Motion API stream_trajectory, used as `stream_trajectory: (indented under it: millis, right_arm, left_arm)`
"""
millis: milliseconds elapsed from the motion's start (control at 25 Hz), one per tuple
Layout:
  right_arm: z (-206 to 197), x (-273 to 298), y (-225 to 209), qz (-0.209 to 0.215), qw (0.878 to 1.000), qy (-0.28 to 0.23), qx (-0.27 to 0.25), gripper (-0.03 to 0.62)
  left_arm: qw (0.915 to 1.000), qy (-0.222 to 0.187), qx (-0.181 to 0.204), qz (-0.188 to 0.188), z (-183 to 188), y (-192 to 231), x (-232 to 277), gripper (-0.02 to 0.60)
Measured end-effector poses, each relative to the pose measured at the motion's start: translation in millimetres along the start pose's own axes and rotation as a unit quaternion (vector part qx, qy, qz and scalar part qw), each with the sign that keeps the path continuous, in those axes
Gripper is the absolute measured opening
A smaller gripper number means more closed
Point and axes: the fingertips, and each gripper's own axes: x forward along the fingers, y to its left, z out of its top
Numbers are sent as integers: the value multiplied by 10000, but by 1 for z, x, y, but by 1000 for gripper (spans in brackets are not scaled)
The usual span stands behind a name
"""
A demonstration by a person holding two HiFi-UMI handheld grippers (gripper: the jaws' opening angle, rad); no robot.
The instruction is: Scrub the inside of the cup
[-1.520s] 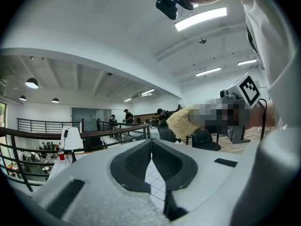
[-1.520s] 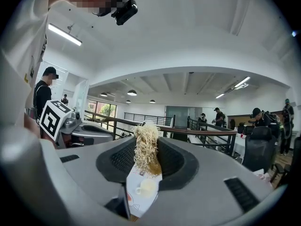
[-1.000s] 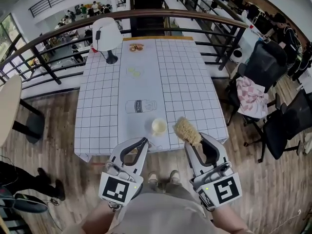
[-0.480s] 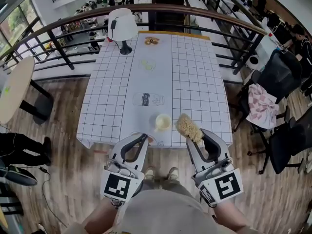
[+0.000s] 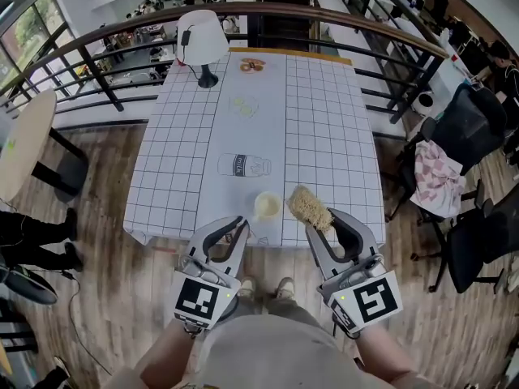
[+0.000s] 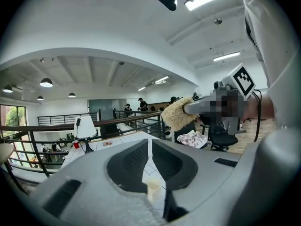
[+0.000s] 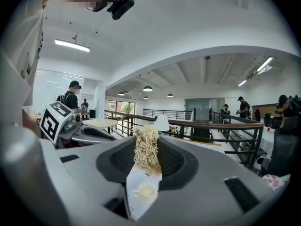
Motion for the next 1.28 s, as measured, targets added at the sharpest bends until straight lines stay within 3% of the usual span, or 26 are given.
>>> stream_trajectory:
  millis: [240,360,440,600,1040,1280]
  right_arm:
    - [-22,34,-5,201,9994,295,51,120]
    - [-36,53,-6,314,9983,492,50,120]
    - [-46,65,-6,376,9974,611,49,120]
    - [-71,88,-9,456,9953,849,89,120]
    - [-138,114,-13,690,9853,1535,280,120]
    - [-169,136,-8,680,9806,1793,420,120]
  left_arm:
    - [9977,518,324,-277,-40,5,29,21]
    - [9944,921,279,-441,-71,5,42,36]
    - [9915,1170,224,-525,-94,4,50,81]
    - [9869,1446,251,-667,-130,4,67,85]
    - [9662,2375,104,-996,-218,-15,101,92]
    - [9550,2745,46,-1124,-265,-5,118,92]
